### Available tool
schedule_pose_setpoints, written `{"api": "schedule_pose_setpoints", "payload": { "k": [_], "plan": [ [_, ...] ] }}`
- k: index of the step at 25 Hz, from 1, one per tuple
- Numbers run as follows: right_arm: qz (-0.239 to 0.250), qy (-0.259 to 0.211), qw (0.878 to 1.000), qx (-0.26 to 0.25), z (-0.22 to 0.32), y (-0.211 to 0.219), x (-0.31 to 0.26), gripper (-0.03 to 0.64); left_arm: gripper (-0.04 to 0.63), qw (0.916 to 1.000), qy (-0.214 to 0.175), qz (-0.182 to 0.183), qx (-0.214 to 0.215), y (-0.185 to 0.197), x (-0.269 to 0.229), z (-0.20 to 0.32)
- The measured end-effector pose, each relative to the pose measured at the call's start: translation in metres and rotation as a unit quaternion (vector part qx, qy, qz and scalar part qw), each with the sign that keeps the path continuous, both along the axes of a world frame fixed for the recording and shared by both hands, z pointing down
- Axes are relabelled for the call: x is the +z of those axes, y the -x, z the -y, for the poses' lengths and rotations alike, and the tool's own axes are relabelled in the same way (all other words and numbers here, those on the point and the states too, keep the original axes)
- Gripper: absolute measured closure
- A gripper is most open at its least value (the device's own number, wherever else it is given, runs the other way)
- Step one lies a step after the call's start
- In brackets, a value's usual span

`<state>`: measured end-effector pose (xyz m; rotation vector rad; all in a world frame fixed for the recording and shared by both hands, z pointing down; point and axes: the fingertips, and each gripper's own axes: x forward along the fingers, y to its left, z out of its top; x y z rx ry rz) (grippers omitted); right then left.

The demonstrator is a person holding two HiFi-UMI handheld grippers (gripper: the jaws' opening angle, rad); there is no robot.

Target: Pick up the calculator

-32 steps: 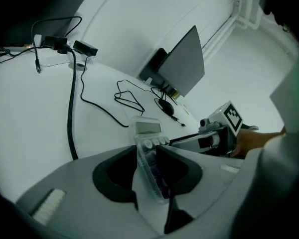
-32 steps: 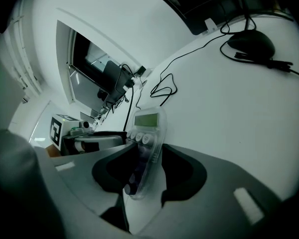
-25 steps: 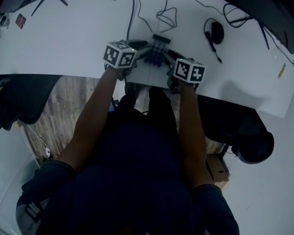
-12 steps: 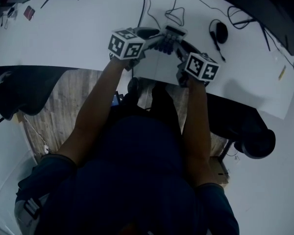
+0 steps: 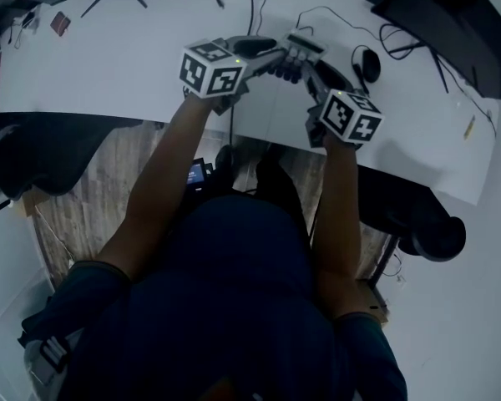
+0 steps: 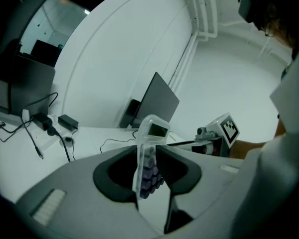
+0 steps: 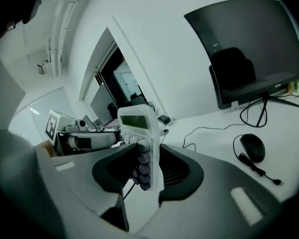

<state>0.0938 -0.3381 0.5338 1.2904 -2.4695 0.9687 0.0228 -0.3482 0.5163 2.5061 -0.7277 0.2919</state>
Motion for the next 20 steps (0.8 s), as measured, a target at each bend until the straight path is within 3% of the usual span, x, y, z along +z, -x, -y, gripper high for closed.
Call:
{"api": "schedule_pose_setpoints", "payload": {
  "k": [9,20],
  "plan": [
    [-0.017,-0.086,0.996,-0.003,-0.001,0.011,-0.083,0.48,0.486,0.9965,-0.08,-0.027,0.001,0.013,-0.077,0.001],
    [-0.038,-0.177,0.983,0.0,-0.007,0.019,-0.174,0.48,0.495,0.9832,-0.17,-0.067,0.005,0.024,-0.163,-0.008]
  ]
}}
